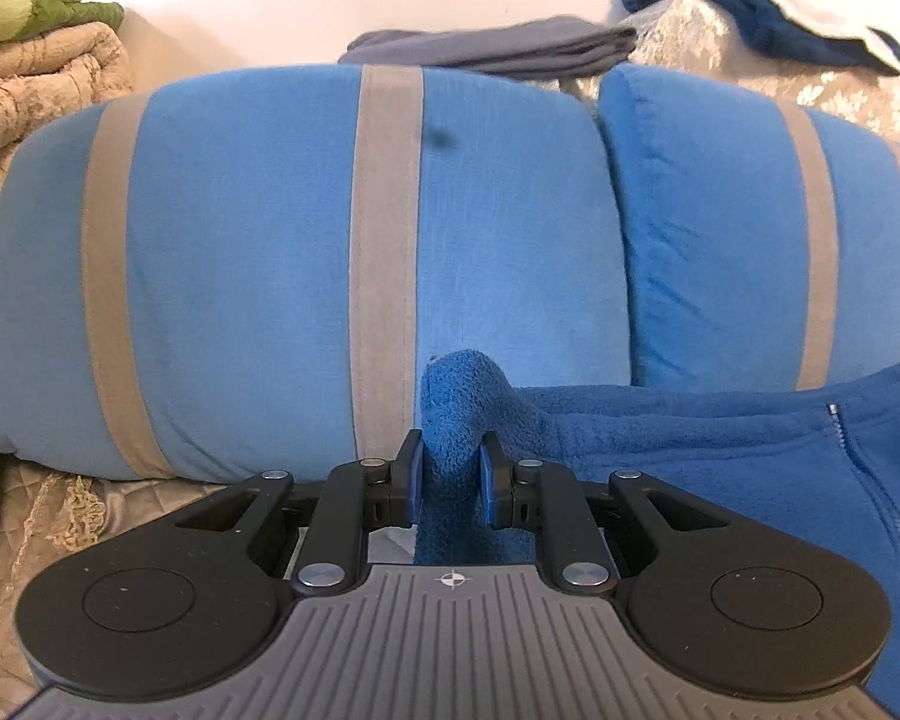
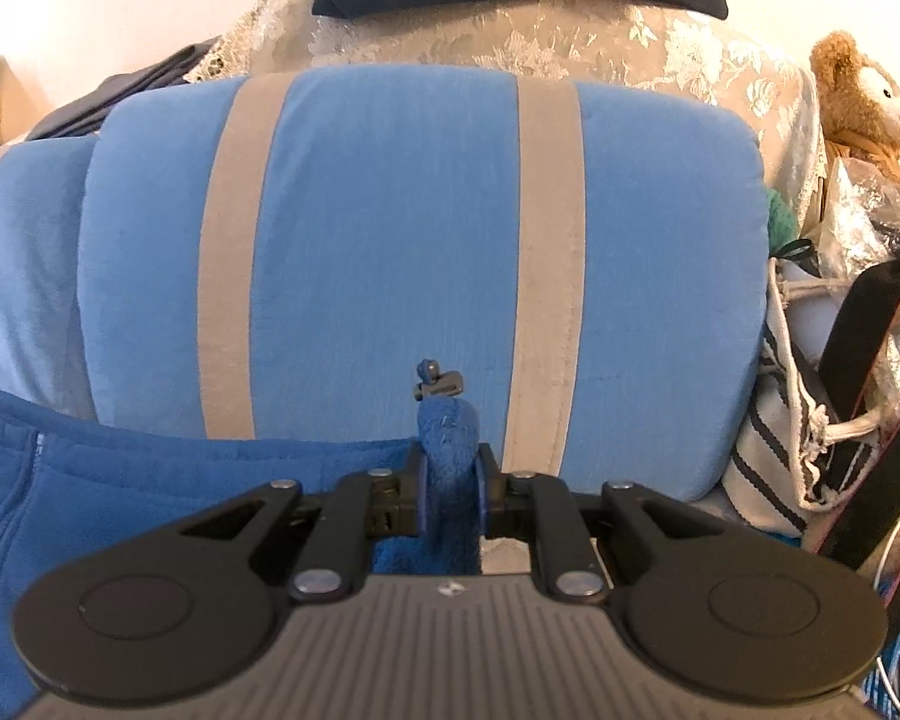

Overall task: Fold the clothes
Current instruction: 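Lift both held cuffs and carry them toward the pillows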

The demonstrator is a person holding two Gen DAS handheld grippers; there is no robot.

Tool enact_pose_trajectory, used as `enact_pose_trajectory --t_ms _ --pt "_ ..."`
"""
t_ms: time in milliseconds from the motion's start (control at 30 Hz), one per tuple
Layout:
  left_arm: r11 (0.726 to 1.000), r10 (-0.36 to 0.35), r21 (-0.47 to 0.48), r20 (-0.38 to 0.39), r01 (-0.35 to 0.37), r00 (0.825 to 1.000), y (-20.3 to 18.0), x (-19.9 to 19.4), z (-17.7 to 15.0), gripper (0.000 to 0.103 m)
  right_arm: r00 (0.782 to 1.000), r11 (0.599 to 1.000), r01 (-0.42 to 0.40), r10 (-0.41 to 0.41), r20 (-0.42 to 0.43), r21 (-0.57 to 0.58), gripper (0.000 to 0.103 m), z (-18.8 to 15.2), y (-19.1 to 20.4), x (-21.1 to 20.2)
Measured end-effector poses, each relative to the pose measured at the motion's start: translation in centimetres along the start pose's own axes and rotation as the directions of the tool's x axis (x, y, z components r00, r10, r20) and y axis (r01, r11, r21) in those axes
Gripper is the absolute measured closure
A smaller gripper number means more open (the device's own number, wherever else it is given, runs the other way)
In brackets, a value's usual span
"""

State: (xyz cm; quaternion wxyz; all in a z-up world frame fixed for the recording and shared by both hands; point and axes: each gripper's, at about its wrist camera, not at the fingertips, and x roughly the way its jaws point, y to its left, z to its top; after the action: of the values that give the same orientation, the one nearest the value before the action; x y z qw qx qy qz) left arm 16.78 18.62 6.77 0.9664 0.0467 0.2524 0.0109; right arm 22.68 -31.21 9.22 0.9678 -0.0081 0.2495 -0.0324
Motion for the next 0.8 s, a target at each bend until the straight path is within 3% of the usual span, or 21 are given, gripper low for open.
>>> enact_pose_trajectory --t_ms 333,800 --pt "0.998 0.053 -0.011 -0.122 -0.055 0.991 -0.4 5.6 -2.4 0.084 0.998 0.999 0.033 -0.034 -0.052 -0.024 0.088 -1.6 0.8 5.0" --pt "0.997 0.072 0.039 -0.205 -0.065 0.976 -0.8 9.6 -4.6 0.084 0.987 0.999 0.04 -0.041 -0.158 -0.011 0.088 -4.6 1.1 10.7"
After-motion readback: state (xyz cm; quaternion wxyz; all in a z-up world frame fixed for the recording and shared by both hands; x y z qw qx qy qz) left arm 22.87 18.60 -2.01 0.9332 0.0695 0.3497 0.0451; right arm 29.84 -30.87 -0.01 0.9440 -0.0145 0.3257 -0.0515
